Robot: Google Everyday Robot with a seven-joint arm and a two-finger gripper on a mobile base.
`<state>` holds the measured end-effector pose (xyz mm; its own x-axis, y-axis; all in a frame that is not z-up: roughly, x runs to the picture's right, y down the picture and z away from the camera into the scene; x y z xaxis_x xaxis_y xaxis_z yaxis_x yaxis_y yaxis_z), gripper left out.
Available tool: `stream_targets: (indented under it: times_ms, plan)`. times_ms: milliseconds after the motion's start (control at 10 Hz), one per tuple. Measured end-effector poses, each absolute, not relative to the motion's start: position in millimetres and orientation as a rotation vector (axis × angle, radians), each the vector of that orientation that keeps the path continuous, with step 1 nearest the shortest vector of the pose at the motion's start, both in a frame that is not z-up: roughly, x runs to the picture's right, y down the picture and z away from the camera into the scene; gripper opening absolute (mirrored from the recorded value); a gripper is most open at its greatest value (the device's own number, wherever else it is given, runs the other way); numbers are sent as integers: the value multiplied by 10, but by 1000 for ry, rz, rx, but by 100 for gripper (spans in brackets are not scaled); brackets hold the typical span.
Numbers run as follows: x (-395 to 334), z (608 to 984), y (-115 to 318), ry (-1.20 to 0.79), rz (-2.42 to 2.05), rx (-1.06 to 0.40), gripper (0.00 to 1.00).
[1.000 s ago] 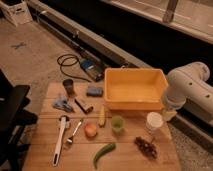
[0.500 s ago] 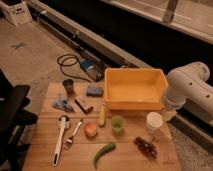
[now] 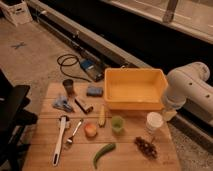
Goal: Place apple in tray
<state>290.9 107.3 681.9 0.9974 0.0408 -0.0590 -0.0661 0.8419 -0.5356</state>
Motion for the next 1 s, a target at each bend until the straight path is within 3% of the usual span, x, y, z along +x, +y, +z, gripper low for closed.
stream_targets:
  times_ms: [500, 1000]
  plan:
    - [2904, 6826, 1065, 41, 29, -563, 65]
    - [2035, 7008, 995, -39, -222, -547, 65]
